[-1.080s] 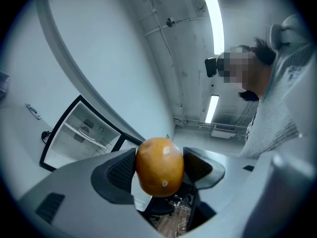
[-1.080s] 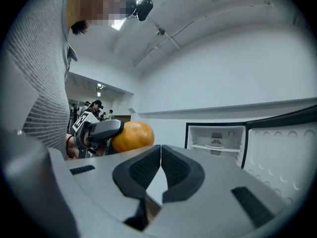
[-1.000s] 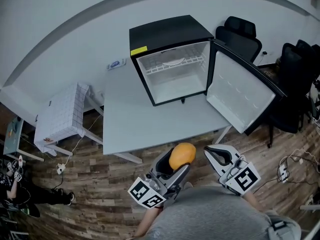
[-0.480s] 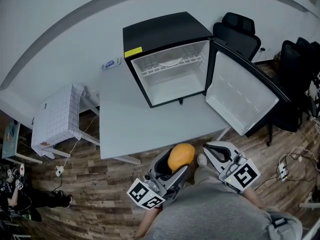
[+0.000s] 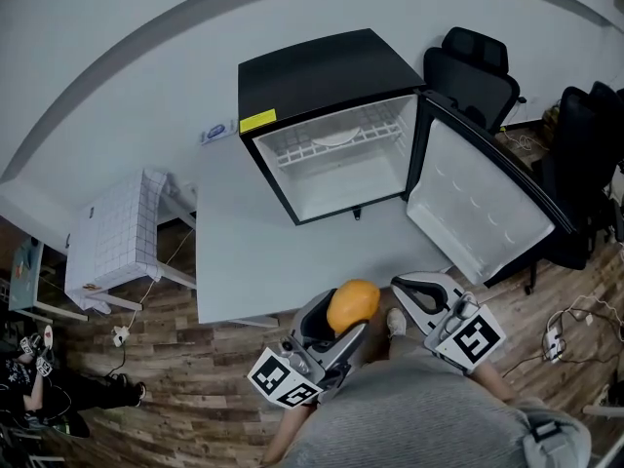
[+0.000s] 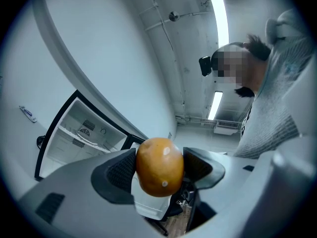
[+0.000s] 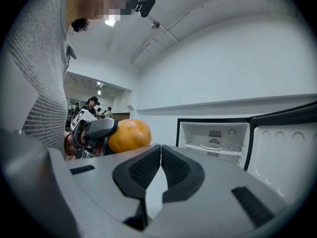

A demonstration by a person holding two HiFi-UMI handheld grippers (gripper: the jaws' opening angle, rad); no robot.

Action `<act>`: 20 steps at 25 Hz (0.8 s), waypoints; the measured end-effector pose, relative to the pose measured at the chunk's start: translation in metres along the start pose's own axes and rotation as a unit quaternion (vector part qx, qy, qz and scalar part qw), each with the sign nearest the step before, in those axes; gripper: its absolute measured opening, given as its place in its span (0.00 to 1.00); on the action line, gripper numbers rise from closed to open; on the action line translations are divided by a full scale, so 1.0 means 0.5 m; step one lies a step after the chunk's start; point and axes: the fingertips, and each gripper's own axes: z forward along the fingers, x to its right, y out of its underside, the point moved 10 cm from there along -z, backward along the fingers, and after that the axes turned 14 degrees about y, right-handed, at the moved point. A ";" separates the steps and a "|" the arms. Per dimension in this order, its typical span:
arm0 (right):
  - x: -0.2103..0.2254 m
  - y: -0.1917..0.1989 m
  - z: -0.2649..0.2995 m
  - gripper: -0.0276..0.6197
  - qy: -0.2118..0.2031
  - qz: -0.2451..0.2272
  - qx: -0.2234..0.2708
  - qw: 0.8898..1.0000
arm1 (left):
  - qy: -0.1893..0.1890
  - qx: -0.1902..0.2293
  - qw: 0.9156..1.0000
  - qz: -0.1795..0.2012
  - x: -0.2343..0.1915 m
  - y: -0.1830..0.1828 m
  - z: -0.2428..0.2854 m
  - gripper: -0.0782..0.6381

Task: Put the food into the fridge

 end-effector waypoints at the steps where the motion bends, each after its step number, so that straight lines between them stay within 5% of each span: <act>1: 0.010 0.001 0.007 0.06 0.001 0.002 -0.001 1.000 | -0.001 -0.001 1.000 0.001 -0.009 -0.003 0.007 0.54; 20: 0.172 0.004 0.107 0.06 0.007 0.016 0.008 1.000 | -0.027 -0.014 0.999 0.013 -0.146 -0.031 0.120 0.54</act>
